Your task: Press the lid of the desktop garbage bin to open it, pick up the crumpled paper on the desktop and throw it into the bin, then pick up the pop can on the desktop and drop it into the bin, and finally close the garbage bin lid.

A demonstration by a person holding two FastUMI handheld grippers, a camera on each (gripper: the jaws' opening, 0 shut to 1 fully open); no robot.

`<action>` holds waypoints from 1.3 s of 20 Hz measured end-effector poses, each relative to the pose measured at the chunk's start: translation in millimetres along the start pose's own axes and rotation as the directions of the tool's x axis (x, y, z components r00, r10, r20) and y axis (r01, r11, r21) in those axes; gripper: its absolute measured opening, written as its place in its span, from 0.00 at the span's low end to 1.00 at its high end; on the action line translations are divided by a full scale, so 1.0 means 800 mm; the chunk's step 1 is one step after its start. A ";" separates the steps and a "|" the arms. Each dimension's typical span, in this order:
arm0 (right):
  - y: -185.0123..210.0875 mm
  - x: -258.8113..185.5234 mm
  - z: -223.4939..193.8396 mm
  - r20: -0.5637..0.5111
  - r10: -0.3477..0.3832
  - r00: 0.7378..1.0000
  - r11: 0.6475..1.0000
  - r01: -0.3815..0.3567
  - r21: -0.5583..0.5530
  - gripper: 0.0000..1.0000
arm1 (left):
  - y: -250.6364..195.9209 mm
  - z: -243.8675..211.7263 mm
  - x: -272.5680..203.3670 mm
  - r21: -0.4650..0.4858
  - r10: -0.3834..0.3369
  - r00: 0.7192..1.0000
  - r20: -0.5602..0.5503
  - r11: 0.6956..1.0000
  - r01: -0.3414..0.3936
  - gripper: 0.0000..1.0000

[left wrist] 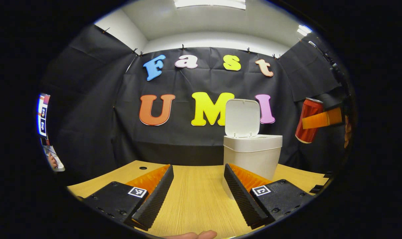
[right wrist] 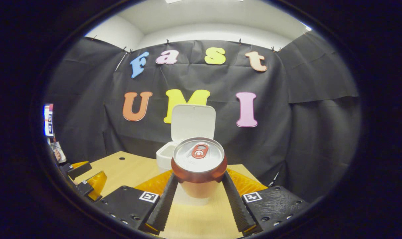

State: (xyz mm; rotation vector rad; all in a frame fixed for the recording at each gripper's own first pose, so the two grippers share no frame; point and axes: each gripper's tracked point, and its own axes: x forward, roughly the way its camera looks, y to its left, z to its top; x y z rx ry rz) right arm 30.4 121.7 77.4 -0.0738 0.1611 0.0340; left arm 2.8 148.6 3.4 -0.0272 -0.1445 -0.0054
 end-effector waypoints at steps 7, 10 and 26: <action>0.012 0.054 0.051 0.036 0.030 0.999 0.999 -0.029 -0.042 0.77 | 0.000 -0.006 0.003 -0.021 -0.009 1.000 -0.021 1.000 0.009 0.98; 0.007 0.081 0.075 0.057 0.021 0.998 0.999 -0.020 -0.030 0.78 | -0.002 -0.009 0.004 -0.018 -0.020 1.000 -0.025 1.000 0.019 0.98; 0.025 0.228 0.057 -0.071 0.038 0.997 0.999 -0.039 -0.018 0.82 | -0.018 -0.031 0.010 0.007 -0.050 0.996 -0.073 0.999 0.050 0.99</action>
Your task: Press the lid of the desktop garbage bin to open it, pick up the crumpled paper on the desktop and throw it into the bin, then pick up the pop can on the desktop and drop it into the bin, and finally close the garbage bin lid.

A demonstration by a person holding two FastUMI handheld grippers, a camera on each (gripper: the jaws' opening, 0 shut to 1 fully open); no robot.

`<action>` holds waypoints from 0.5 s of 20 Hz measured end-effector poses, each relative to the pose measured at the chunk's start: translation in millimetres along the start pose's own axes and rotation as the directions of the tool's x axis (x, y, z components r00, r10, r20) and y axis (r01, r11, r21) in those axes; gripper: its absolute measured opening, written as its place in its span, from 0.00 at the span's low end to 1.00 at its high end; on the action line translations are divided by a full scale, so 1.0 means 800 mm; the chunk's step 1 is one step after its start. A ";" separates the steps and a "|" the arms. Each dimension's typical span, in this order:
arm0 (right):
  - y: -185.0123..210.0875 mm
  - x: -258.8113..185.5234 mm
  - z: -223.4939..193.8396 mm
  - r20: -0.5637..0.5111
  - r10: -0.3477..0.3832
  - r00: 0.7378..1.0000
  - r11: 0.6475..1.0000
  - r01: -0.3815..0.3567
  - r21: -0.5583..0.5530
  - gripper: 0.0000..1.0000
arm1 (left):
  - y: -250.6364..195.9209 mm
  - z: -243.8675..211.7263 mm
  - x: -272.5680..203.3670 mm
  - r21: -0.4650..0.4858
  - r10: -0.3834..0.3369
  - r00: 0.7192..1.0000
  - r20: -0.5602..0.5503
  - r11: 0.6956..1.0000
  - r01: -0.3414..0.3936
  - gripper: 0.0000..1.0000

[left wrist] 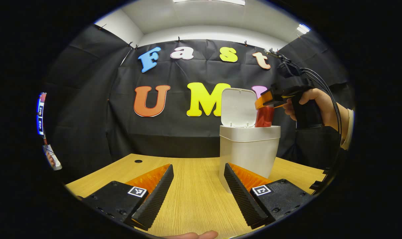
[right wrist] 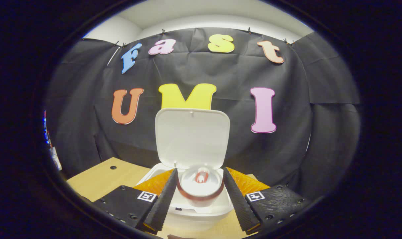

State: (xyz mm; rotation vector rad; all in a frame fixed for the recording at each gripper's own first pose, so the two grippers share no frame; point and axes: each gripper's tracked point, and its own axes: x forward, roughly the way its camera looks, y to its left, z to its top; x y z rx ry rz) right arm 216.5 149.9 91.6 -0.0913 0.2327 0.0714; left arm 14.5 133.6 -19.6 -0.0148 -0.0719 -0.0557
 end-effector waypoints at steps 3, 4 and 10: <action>0.007 0.006 -0.010 -0.018 -0.006 1.000 0.999 0.005 -0.032 0.94 | 0.005 -0.002 0.006 0.015 0.007 1.000 -0.004 1.000 -0.007 0.99; 0.009 0.006 -0.010 -0.022 -0.012 1.000 0.999 0.011 -0.035 0.95 | 0.006 -0.003 0.007 0.011 0.009 1.000 -0.007 1.000 -0.009 0.99; 0.012 0.000 0.011 0.023 -0.062 0.998 0.995 0.064 -0.071 0.95 | 0.010 -0.009 0.007 -0.008 0.016 1.000 -0.015 1.000 -0.016 0.99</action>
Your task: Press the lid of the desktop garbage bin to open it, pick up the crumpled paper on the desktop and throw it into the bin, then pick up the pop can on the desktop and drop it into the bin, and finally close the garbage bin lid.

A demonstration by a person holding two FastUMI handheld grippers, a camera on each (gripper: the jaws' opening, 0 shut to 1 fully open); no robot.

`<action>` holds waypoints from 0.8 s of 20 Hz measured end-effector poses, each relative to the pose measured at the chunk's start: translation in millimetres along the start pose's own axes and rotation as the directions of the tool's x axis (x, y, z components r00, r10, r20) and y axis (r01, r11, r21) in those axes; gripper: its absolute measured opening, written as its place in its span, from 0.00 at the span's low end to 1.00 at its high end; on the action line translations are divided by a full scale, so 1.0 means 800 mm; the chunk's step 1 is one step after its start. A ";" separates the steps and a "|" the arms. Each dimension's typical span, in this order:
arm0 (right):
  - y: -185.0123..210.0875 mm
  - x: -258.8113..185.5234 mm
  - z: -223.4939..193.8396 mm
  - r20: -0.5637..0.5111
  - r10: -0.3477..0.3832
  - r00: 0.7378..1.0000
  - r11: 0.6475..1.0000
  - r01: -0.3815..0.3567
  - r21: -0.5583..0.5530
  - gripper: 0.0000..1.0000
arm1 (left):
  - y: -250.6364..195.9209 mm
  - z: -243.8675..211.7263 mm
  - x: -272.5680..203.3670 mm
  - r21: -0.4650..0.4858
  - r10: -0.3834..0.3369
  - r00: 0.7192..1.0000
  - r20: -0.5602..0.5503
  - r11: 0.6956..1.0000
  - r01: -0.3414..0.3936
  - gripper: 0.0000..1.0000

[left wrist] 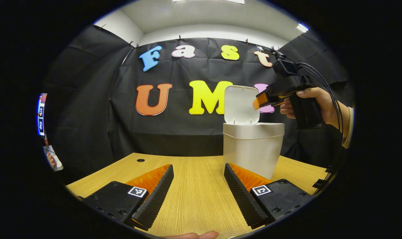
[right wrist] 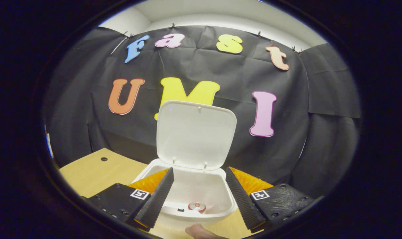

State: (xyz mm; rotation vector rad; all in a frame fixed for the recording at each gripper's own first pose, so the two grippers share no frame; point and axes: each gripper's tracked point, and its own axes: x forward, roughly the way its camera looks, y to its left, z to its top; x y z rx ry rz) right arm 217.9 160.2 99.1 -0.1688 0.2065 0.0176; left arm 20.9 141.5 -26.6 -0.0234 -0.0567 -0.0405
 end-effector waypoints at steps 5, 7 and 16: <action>-0.002 -0.007 0.040 0.059 0.011 0.998 0.999 -0.014 0.049 0.95 | -0.006 -0.001 0.000 -0.020 -0.019 1.000 -0.009 1.000 0.019 0.99; -0.003 -0.007 0.063 0.088 0.017 0.996 0.998 -0.022 0.053 0.92 | -0.007 -0.002 -0.002 -0.009 -0.022 1.000 -0.013 1.000 0.021 0.99; -0.006 0.025 0.169 0.216 -0.013 0.976 0.988 -0.020 0.150 0.97 | 0.007 0.002 -0.001 -0.011 0.005 1.000 -0.005 1.000 -0.005 0.99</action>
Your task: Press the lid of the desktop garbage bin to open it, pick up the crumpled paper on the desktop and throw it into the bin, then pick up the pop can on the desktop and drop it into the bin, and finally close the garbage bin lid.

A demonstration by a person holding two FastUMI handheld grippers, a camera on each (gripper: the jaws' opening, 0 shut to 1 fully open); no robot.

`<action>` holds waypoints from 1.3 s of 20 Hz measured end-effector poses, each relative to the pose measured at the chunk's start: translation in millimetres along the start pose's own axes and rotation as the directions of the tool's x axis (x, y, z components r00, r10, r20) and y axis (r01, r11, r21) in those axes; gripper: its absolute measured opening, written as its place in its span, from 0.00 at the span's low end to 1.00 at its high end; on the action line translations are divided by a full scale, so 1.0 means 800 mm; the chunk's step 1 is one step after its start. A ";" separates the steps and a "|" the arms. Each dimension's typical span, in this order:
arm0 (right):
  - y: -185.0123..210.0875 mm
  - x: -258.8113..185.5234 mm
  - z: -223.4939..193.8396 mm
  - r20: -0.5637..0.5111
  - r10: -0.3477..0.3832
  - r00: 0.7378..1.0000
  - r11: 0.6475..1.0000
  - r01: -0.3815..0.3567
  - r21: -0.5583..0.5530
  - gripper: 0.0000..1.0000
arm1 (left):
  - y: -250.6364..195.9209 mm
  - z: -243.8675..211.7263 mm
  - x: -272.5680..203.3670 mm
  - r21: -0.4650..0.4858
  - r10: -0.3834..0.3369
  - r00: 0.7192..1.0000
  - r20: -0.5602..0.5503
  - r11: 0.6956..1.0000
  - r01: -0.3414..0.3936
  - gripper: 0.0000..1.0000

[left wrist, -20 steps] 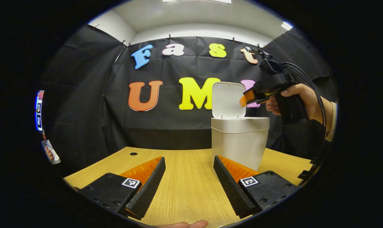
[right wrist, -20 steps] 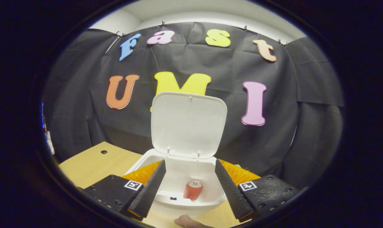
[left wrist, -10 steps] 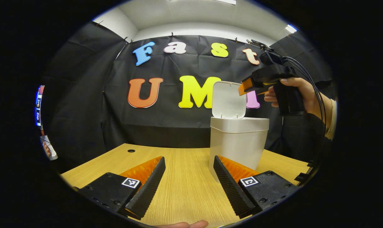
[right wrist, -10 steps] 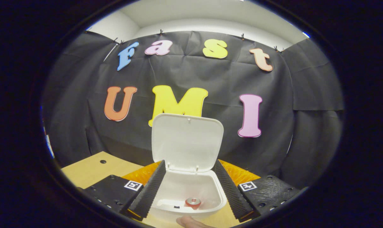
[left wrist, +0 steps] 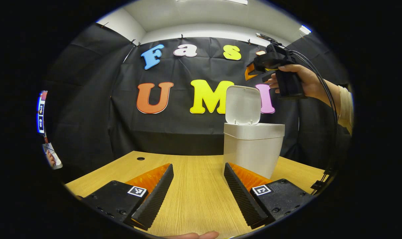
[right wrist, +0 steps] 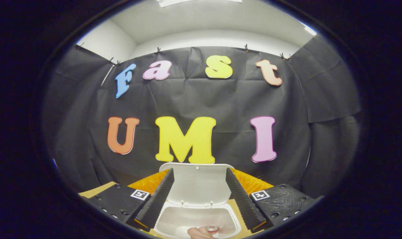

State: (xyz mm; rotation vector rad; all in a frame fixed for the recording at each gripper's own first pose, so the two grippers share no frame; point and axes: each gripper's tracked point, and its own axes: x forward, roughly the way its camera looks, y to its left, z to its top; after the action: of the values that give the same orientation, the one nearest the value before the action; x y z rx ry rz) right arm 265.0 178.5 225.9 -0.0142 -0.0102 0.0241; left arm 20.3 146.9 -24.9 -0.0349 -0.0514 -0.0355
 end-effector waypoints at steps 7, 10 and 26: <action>0.009 0.075 -0.001 -0.027 -0.017 0.999 0.997 0.015 -0.072 0.95 | -0.005 -0.004 0.010 0.003 0.014 1.000 -0.016 1.000 -0.013 0.99; 0.021 0.096 -0.007 -0.060 -0.007 0.998 0.999 0.004 -0.050 0.94 | 0.007 -0.020 0.016 0.026 0.048 0.998 -0.044 0.999 -0.047 0.99; 0.026 0.027 -0.029 -0.066 0.051 0.997 0.993 -0.058 -0.106 0.96 | -0.003 -0.006 0.011 0.100 0.114 0.994 0.002 0.988 -0.113 0.98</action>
State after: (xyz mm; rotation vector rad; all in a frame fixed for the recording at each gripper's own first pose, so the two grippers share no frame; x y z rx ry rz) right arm 286.4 199.2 202.5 -0.1230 0.0518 0.0775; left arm 29.4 143.9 -29.3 0.0626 -0.0471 0.0809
